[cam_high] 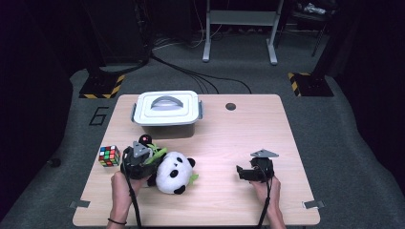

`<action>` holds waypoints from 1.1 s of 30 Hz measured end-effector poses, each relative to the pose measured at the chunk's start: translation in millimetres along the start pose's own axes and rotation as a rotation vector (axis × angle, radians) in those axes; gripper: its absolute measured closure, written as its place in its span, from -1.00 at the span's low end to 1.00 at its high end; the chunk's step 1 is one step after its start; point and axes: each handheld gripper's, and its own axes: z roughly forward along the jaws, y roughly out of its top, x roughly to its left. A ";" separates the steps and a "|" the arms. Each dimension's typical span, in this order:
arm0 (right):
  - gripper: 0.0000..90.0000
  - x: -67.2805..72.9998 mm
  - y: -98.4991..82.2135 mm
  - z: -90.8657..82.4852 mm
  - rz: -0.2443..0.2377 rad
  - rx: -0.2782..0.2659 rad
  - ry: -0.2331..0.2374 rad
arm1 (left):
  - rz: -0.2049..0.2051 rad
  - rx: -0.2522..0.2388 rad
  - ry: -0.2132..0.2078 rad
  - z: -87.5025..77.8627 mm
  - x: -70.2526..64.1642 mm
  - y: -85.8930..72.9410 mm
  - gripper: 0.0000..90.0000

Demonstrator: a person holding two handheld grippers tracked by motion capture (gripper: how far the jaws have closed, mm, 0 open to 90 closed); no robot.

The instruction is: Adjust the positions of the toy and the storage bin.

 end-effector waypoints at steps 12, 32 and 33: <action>-0.77 -1.5 0.2 2.4 0.004 0.007 0.002 | 0.075 -0.084 -0.151 -11.3 17.3 -9.4 0.67; -0.88 2.9 0.4 12.6 -0.021 0.044 0.010 | 0.100 -0.122 -0.253 -22.1 45.6 -21.1 0.02; -0.88 3.6 0.9 13.0 -0.017 0.043 0.010 | 0.092 -0.128 -0.240 -26.9 44.9 -20.1 -0.08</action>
